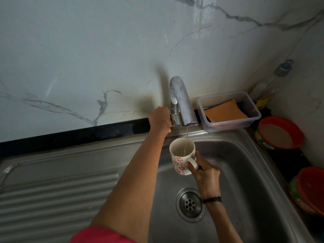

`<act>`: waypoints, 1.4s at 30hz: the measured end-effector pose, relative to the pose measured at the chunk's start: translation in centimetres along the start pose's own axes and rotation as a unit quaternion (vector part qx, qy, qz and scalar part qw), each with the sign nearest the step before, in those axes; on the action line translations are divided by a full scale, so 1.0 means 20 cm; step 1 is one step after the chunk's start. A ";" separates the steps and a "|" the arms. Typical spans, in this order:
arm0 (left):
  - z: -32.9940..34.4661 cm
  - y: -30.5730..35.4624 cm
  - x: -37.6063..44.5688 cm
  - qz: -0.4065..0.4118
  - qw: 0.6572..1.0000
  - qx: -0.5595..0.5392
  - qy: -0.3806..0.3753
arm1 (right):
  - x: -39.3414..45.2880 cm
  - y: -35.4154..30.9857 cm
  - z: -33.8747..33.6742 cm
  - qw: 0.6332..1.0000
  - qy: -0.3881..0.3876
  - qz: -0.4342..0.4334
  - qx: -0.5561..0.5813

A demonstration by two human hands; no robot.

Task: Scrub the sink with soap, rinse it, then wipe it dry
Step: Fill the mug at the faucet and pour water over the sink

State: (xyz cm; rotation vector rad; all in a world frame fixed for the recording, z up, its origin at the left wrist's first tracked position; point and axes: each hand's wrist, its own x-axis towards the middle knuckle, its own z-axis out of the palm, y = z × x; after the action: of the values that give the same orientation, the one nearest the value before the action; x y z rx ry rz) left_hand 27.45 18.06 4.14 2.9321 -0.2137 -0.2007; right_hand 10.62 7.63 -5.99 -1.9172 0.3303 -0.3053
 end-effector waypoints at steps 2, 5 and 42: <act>0.00 0.00 0.01 0.001 1.000 0.002 0.002 | -0.01 0.01 0.01 1.000 -0.001 0.001 -0.004; 0.00 0.00 0.01 0.004 1.000 0.011 0.006 | -0.02 0.01 0.01 1.000 -0.006 0.011 0.006; 0.25 -0.03 -0.21 -0.254 0.526 -0.812 0.021 | -0.01 0.01 -0.08 1.000 0.004 0.019 0.008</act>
State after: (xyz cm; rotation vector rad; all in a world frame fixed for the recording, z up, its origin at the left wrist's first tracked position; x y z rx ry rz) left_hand 22.70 18.32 -0.35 0.9759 0.5714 -0.2084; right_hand 9.90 6.24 -5.69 -1.8929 0.3690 -0.2890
